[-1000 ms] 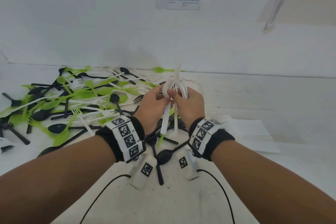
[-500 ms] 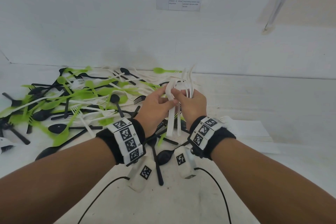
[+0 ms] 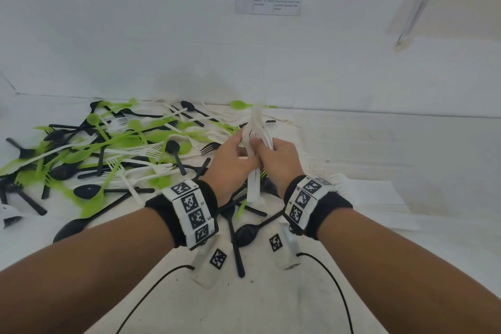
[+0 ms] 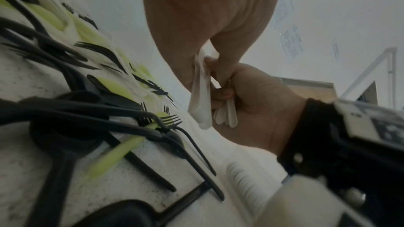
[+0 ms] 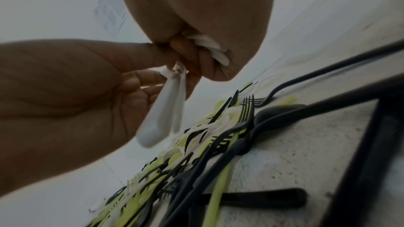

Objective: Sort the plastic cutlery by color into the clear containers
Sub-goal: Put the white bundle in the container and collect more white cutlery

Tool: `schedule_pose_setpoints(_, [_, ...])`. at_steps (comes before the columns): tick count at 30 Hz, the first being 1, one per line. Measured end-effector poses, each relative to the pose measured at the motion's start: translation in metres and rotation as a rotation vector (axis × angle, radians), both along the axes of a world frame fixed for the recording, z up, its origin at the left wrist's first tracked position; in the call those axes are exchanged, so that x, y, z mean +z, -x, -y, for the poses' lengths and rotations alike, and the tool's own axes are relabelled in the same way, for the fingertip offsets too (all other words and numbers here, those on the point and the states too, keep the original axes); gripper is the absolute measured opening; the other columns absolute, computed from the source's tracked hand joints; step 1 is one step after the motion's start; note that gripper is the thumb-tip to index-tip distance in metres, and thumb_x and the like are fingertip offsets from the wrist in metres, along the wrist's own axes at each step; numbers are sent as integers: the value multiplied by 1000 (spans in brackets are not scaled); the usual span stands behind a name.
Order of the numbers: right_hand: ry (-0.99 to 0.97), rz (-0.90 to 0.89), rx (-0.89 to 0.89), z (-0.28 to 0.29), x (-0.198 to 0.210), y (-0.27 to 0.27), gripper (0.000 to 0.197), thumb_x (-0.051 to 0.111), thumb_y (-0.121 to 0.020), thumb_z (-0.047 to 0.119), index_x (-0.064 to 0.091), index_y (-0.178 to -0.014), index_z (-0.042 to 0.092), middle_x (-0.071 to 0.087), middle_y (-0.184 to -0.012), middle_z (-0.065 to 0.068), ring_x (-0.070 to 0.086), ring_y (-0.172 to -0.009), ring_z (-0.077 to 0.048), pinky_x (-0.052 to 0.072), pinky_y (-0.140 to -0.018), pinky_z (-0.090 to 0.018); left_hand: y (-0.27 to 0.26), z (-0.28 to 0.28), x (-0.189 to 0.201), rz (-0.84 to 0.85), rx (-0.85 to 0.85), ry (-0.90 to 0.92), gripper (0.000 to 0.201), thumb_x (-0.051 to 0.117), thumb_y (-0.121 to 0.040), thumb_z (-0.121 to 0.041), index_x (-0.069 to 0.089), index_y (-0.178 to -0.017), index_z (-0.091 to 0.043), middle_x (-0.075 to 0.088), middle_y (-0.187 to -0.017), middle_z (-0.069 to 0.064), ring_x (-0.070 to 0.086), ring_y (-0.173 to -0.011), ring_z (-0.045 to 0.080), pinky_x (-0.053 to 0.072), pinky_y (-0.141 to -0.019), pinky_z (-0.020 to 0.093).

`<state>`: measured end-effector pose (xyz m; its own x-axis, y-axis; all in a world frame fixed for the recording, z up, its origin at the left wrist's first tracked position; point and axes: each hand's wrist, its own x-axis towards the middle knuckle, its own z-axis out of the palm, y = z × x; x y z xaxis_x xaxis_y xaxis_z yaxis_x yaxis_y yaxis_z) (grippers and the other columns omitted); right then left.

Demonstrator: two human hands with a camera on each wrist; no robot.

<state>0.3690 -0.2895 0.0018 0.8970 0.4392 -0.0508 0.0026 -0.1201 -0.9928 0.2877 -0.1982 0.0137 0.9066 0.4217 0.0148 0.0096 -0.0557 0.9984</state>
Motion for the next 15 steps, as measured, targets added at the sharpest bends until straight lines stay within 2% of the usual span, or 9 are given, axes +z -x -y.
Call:
schedule_pose_setpoints(2, [-20,-69,53,-1,0,-1,26,68,-96,34,77,-90,11,76,-88,-17,73,-76,-29,62,-66,-40,0,-1,-2,1,34,-50,44,71,-90,-5,65,-128,-27,75,-102,5,73,-98,22,63,-79,36])
schedule_pose_setpoints(4, [-8,-71,82,-2,3,1,32,69,-94,44,76,-93,13,76,-89,-15,71,-73,-23,59,-63,-35,0,-1,-3,-12,67,-54,46,70,-92,-5,63,-131,-27,75,-98,5,75,-89,23,61,-71,32])
schedule_pose_setpoints(6, [-23,-71,84,-2,8,4,29,65,-96,46,72,-103,19,75,-89,-9,69,-71,-19,56,-59,-32,-2,-2,-3,-38,106,44,52,67,-93,0,55,-140,-20,75,-98,9,75,-83,23,60,-67,30])
schedule_pose_setpoints(8, [-98,-165,44,0,14,4,27,55,-102,38,57,-123,22,64,-88,-3,62,-60,-10,49,-48,-25,-4,-5,-3,-58,143,238,62,66,-93,6,43,-148,-12,73,-109,15,75,-89,24,61,-73,31])
schedule_pose_setpoints(9, [-123,-206,11,2,15,4,28,49,-103,35,48,-129,24,57,-88,-1,56,-55,-8,44,-46,-24,-5,-7,-3,-63,156,314,61,65,-92,9,42,-147,-5,71,-117,20,74,-93,26,62,-79,31])
schedule_pose_setpoints(11, [-114,-190,-28,4,12,0,25,42,-103,30,42,-128,26,50,-90,-2,48,-62,-12,40,-55,-28,-7,-12,1,-50,154,388,43,65,-92,11,55,-132,2,66,-126,27,72,-95,26,62,-87,32])
schedule_pose_setpoints(13, [-54,-90,4,4,8,-1,22,41,-102,24,51,-122,25,58,-94,-3,52,-75,-15,42,-66,-30,-9,-17,2,-21,137,445,33,62,-95,9,58,-126,3,67,-124,26,72,-93,24,61,-89,34])
schedule_pose_setpoints(15, [-30,-19,42,3,4,1,23,48,-101,19,64,-116,24,69,-101,1,61,-83,-10,48,-67,-22,-11,-19,3,5,131,466,32,61,-96,7,58,-127,3,70,-121,23,73,-97,27,60,-93,37])
